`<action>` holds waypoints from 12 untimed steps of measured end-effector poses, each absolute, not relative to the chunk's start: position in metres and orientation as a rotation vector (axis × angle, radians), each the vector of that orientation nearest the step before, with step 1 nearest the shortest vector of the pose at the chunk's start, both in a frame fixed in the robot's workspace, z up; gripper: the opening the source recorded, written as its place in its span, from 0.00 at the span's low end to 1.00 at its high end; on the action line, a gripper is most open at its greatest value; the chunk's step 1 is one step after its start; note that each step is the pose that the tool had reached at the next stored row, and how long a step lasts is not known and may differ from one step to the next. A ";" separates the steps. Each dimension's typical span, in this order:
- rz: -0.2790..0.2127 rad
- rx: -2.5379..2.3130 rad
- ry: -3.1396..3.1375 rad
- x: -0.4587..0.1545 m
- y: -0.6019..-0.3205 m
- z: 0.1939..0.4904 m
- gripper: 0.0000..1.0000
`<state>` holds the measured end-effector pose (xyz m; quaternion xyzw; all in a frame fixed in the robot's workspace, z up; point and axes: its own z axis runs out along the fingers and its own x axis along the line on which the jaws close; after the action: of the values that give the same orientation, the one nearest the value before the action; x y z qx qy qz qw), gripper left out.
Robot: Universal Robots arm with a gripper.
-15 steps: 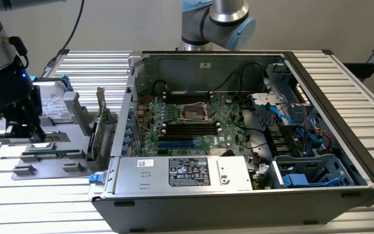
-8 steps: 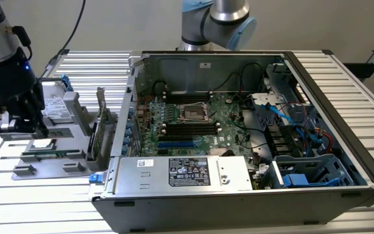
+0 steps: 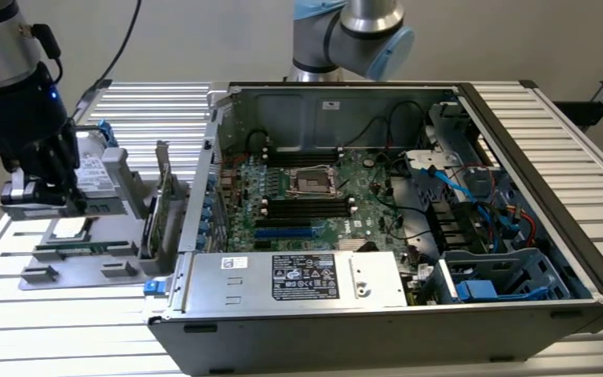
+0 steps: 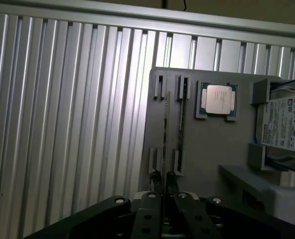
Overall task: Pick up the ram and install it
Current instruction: 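Pick up the ram and move it above insertion slot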
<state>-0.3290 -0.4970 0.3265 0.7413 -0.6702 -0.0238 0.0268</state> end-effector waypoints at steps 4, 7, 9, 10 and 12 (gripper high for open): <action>-0.073 2.292 -2.068 -0.319 -0.497 0.331 0.14; -0.073 2.294 -2.065 -0.308 -0.497 0.336 0.14; -0.073 2.295 -2.064 -0.304 -0.497 0.341 0.14; -0.074 2.296 -2.064 -0.302 -0.497 0.344 0.14; -0.073 2.296 -2.063 -0.298 -0.497 0.349 0.14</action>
<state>-0.2981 -0.4969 0.3491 0.7434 -0.6679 -0.0238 0.0269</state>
